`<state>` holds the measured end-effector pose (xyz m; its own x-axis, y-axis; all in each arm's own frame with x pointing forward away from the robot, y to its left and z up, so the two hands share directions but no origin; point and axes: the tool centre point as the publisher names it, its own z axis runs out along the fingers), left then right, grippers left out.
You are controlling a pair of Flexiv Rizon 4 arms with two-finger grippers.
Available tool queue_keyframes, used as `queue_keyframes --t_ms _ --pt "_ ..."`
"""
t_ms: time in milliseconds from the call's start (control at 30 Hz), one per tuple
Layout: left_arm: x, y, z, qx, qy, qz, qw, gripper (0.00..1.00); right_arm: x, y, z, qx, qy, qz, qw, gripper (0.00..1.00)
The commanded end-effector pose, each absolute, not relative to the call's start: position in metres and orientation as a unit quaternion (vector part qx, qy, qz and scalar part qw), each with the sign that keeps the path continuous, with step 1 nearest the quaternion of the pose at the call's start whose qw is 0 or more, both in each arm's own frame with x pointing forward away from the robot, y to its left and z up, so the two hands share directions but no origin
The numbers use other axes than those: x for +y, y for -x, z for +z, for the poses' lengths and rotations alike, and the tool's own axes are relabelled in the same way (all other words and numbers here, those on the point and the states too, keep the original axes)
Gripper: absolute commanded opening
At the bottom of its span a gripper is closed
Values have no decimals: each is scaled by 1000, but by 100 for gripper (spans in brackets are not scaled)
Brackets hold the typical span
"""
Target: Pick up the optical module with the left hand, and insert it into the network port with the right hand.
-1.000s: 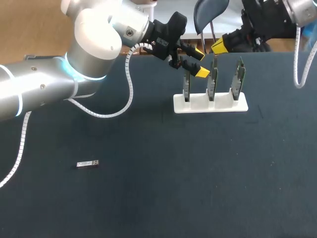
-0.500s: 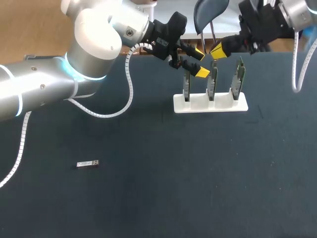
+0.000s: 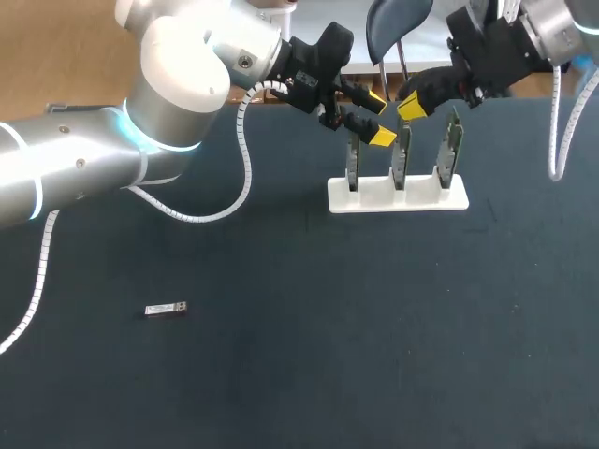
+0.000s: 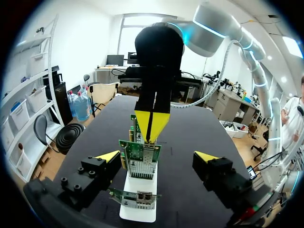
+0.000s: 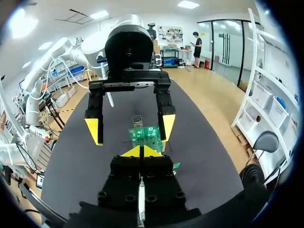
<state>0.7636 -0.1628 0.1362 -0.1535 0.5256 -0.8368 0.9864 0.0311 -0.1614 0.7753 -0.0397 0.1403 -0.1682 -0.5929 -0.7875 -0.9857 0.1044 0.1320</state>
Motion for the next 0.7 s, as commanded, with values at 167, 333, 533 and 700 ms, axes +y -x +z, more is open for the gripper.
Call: queue_keyframes --t_ms 167,333,533,700 --pt "-163 -765 137 654 -579 -387 295 100 -42 -776 134 679 572 352 297 0" --pt "-163 -765 137 654 -579 -387 295 100 -46 -772 159 659 574 359 328 0" --pt "-163 -765 137 654 -579 -387 295 100 -64 -775 180 645 584 349 348 0" --pt "-163 -765 137 654 -579 -387 295 100 -92 -780 184 649 587 339 346 0"
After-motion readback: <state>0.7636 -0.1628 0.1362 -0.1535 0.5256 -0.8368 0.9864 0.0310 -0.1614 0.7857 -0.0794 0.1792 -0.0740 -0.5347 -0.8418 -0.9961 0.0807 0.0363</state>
